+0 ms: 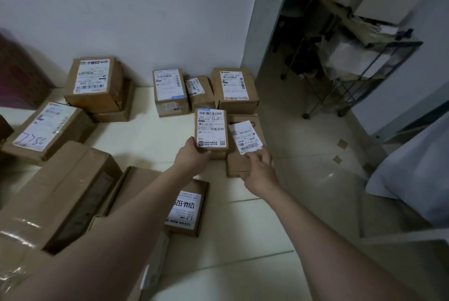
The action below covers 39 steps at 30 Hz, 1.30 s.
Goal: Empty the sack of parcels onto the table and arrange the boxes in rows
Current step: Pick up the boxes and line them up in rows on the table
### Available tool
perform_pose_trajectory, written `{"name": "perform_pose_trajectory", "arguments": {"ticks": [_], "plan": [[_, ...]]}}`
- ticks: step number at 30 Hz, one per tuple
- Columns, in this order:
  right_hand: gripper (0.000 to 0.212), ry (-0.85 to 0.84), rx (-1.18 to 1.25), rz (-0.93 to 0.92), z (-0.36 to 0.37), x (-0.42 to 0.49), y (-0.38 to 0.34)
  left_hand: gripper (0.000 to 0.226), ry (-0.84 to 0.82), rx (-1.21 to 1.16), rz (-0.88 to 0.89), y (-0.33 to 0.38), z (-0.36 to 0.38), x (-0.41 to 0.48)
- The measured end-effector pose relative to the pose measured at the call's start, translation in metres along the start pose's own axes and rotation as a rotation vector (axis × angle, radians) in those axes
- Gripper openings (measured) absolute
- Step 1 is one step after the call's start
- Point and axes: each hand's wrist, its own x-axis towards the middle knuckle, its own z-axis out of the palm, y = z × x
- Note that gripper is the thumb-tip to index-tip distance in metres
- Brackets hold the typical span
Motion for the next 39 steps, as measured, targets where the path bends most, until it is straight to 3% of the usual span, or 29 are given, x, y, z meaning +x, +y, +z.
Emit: {"name": "perform_pose_trajectory", "arguments": {"ticks": [4,6,7,9,11,12,14,16,19,25,30,39], "plan": [[0.05,0.211,-0.068,0.017,-0.004,-0.012,-0.007,0.072,0.08,0.247,-0.025,-0.012,-0.02,-0.002],[0.035,0.384,0.078,-0.144,-0.001,-0.022,-0.022,0.066,0.143,0.413,0.006,-0.017,-0.036,-0.006],[0.029,0.357,0.179,-0.262,-0.001,-0.028,-0.032,0.063,0.176,0.49,0.037,-0.02,-0.044,-0.01],[0.038,0.04,0.255,-0.477,0.006,-0.043,-0.053,0.062,0.24,0.611,0.084,-0.023,-0.059,-0.022],[0.079,-0.313,-0.044,-0.545,0.023,-0.06,-0.071,0.066,0.281,0.693,0.098,-0.026,-0.075,-0.036],[0.1,-0.414,-0.213,-0.52,0.031,-0.069,-0.078,0.069,0.293,0.725,0.095,-0.029,-0.082,-0.043],[0.116,-0.425,-0.381,-0.445,0.047,-0.082,-0.084,0.077,0.31,0.753,0.069,-0.039,-0.099,-0.055],[0.111,-0.304,-0.408,-0.391,0.056,-0.091,-0.091,0.087,0.327,0.761,0.004,-0.053,-0.118,-0.066],[0.093,-0.197,-0.257,-0.236,0.056,-0.097,-0.107,0.102,0.324,0.748,-0.151,-0.071,-0.147,-0.078],[0.095,-0.047,-0.036,0.102,0.07,-0.096,-0.151,0.118,0.198,0.627,-0.373,-0.102,-0.186,-0.093],[0.048,-0.077,-0.031,0.108,0.082,-0.109,-0.173,0.107,0.212,0.387,-0.225,-0.123,-0.207,-0.085],[0.029,0.015,-0.013,0.037,0.062,-0.091,-0.185,0.064,0.178,0.147,-0.117,-0.12,-0.208,-0.054]]}}
